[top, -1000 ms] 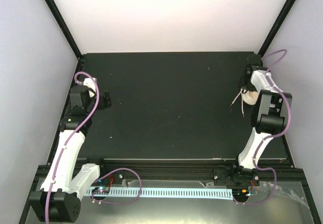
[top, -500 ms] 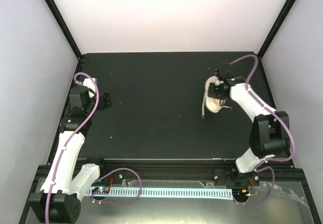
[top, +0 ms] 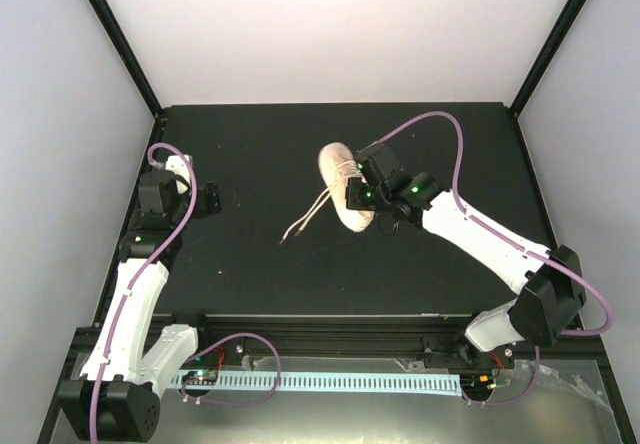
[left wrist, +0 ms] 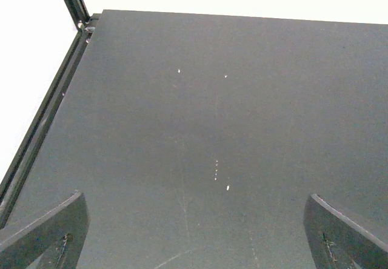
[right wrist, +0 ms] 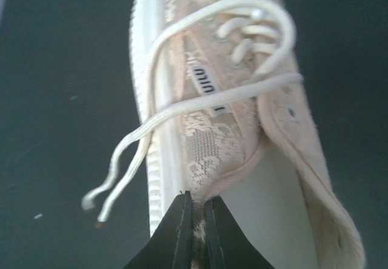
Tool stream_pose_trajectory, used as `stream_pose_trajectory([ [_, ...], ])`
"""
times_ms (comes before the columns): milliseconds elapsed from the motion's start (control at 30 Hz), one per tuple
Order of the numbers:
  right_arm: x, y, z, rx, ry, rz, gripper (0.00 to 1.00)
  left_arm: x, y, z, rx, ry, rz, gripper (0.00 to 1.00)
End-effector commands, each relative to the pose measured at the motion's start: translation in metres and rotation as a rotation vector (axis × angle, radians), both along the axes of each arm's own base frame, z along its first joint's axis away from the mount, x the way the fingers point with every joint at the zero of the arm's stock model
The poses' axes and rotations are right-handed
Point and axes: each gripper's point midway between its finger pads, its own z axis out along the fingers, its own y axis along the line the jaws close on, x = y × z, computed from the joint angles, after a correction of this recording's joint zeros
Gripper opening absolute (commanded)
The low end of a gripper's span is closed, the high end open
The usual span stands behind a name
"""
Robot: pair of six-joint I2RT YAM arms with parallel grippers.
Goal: Tie the shoes
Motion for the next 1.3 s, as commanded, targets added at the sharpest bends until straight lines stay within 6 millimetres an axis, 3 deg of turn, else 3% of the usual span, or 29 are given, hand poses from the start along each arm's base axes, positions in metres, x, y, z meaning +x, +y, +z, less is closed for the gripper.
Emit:
stream_pose_trajectory([
  [0, 0.018, -0.037, -0.022, -0.137, -0.06, -0.157, 0.02, 0.0, -0.003, 0.002, 0.004, -0.012, -0.016, 0.99],
  [133, 0.008, -0.049, -0.054, -0.219, -0.046, -0.183, 0.02, 0.001, -0.002, 0.002, 0.004, -0.01, -0.015, 0.99],
  [267, -0.006, -0.047, -0.085, -0.245, -0.011, -0.171, 0.02, 0.001, -0.002, 0.0, 0.005, -0.003, -0.016, 0.99],
  [400, -0.02, -0.05, -0.103, -0.269, 0.033, -0.151, 0.02, 0.002, -0.003, -0.002, 0.002, 0.004, -0.02, 0.99],
  [467, -0.024, -0.052, -0.103, -0.277, 0.039, -0.138, 0.18, 0.003, -0.004, -0.002, 0.0, 0.006, -0.024, 0.99],
  [500, -0.025, -0.053, -0.1, -0.282, 0.034, -0.126, 0.31, 0.003, -0.004, -0.002, -0.001, 0.006, -0.026, 0.99],
  [567, -0.026, -0.056, -0.084, -0.298, 0.006, -0.091, 0.71, 0.003, -0.005, -0.002, -0.002, 0.007, -0.027, 0.99],
  [600, -0.027, -0.058, -0.073, -0.305, -0.013, -0.071, 0.86, 0.002, -0.005, -0.002, -0.002, 0.007, -0.027, 0.99],
  [667, -0.028, -0.064, -0.052, -0.307, -0.051, -0.042, 1.0, 0.002, -0.005, 0.001, -0.003, -0.001, -0.03, 0.99],
  [767, -0.025, -0.076, -0.043, -0.248, -0.041, 0.001, 1.0, 0.001, -0.006, 0.004, -0.005, -0.014, -0.035, 0.99],
  [867, -0.02, -0.088, -0.06, -0.137, 0.055, 0.011, 1.0, -0.001, -0.005, 0.005, 0.002, -0.019, -0.034, 0.99],
  [967, -0.021, -0.085, -0.083, -0.037, 0.131, 0.048, 1.0, -0.001, -0.003, 0.003, 0.012, -0.014, -0.025, 0.99],
  [1100, -0.03, -0.069, -0.098, 0.024, 0.174, 0.135, 1.0, 0.0, 0.0, -0.002, 0.023, -0.001, -0.012, 0.99],
  [1267, -0.029, -0.08, -0.103, -0.017, 0.13, 0.105, 1.0, 0.004, -0.003, -0.004, 0.012, 0.016, -0.027, 0.99],
])
